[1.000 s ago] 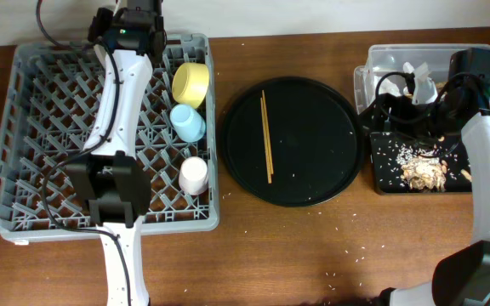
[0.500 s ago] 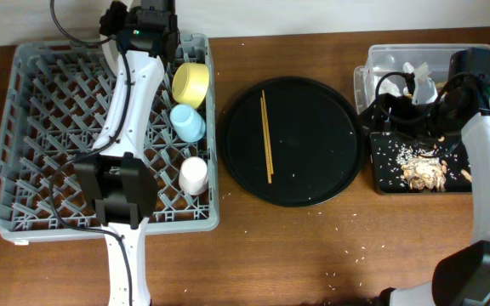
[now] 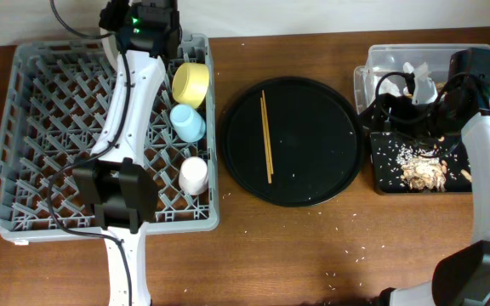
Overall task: Sort waste into correct bins and load items into the dishwasher rack
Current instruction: 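Stand the white plate upright in the rack with the left gripper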
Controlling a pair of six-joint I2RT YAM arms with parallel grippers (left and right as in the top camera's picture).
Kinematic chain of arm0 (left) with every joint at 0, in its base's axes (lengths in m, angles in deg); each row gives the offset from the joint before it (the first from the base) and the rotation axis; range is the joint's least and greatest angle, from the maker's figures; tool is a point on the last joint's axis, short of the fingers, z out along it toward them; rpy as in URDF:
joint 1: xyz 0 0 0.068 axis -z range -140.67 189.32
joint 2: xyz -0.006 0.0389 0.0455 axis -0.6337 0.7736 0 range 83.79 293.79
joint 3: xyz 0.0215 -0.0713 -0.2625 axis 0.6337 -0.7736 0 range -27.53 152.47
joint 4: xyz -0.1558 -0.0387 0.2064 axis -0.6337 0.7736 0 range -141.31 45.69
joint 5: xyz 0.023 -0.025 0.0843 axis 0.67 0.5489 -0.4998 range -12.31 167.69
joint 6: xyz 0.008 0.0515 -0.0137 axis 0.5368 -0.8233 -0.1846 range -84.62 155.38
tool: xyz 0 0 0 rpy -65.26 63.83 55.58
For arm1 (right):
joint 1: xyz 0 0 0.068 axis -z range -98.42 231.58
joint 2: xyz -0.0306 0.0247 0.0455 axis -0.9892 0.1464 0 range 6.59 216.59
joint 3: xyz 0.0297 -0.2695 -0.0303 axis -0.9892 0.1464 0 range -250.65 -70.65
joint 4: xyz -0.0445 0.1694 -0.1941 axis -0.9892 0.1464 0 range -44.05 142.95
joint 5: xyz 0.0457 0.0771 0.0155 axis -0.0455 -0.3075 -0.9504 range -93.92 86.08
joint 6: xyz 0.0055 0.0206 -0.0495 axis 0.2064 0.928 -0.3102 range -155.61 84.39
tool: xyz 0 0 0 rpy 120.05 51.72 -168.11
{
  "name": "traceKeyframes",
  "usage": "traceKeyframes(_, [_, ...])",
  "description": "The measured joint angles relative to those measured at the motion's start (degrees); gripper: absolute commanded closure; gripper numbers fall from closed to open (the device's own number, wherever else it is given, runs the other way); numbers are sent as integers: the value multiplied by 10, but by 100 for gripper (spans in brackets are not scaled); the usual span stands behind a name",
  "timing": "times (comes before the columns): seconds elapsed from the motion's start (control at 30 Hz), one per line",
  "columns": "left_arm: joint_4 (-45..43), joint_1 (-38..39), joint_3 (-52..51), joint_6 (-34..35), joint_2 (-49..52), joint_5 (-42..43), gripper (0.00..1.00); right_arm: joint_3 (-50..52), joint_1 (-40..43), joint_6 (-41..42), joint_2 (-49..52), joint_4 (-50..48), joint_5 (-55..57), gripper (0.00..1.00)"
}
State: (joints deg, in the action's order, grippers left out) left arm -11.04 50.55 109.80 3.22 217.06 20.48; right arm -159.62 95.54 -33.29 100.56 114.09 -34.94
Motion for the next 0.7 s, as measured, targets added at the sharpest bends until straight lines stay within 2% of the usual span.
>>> traceKeyframes(0.17, [22,3,-14,0,-1,33,100,0,0,0,0,0,0,2])
traceKeyframes(0.4, [24,8,-92,0,-1,80,98,0,0,0,0,0,0,2])
traceKeyframes(0.43, [24,10,-96,0,-1,87,84,0,0,0,0,0,0,2])
traceKeyframes(0.47, [24,13,-96,3,-1,92,55,0,0,0,0,0,0,2])
traceKeyframes(0.5, [24,15,-96,3,-1,96,1,0,0,0,0,0,0,1])
traceKeyframes(0.6, [24,21,-96,18,-1,100,1,0,0,0,0,0,0,1])
traceKeyframes(0.7, [24,22,-96,78,-12,70,1,0,0,0,0,0,0,2])
